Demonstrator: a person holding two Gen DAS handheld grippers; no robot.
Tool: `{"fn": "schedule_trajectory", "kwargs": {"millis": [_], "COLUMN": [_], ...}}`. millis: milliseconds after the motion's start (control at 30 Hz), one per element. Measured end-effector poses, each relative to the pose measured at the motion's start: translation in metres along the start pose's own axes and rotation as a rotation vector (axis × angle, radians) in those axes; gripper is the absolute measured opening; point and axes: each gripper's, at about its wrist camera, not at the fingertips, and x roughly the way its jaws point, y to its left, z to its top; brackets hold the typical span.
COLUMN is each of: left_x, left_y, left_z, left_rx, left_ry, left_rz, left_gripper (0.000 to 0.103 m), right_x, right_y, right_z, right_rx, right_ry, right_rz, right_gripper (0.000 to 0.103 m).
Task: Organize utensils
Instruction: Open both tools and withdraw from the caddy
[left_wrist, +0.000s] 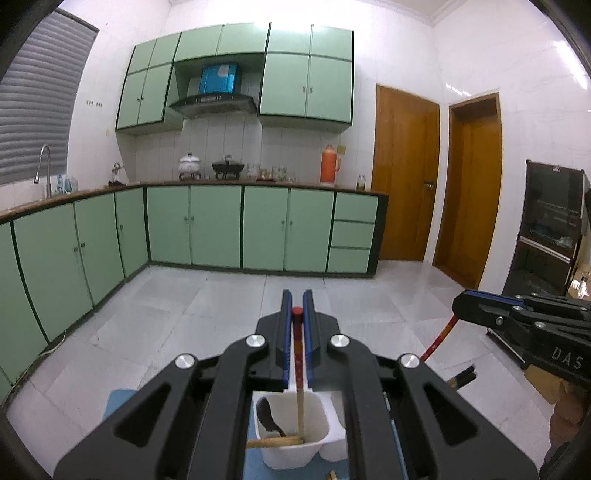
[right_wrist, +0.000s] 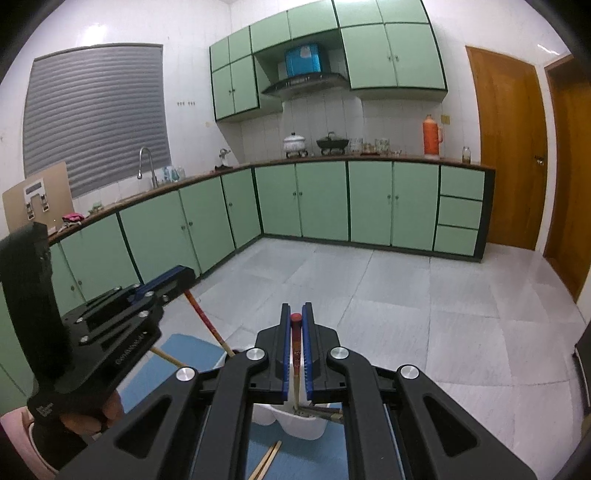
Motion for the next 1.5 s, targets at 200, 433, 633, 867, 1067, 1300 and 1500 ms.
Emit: {"fn": "schedule_trajectory", "kwargs": {"millis": [200, 433, 633, 867, 1067, 1300, 1500], "left_x": [0.004, -0.037, -0.085, -0.112, -0.106, -0.113, -0.111], "left_y": [0.006, 0.006, 0.005, 0.015, 0.028, 0.038, 0.048], "left_z": [-0.019, -0.033, -0.060, -0.137, -0.202, -0.242, -0.247], "left_rx": [-0.004, -0.003, -0.006, -0.031, -0.013, -0.031, -0.072], "left_ry": [0.057, 0.007, -0.010, 0.160, 0.387, 0.485, 0.526], "left_rz": [-0.014, -0.022, 0.004, 0.033, 0.064, 0.076, 0.088], "left_gripper": [0.022, 0.057, 0.075, 0.086, 0.090, 0.093, 0.094], "right_x": [0.008, -0.027, -0.065, -0.072, -0.057, -0.040, -0.033], "right_y": [0.001, 0.004, 0.007, 0.011, 0.017, 0.021, 0.022], "right_z": [-0.016, -0.035, -0.076, -0.156, -0.221, -0.259, -0.270], "right_rx": [-0.017, -0.013, 0.017, 0.103, 0.148, 0.169, 0.193], "right_ry": [0.035, -0.058, -0.102, 0.014, 0.183, 0.310, 0.351], "right_rz": [-0.004, -0.063, -0.124, -0.172, -0.202, -0.215, -0.209], "right_gripper": [0.012, 0.057, 0.077, 0.089, 0.097, 0.097, 0.097]}}
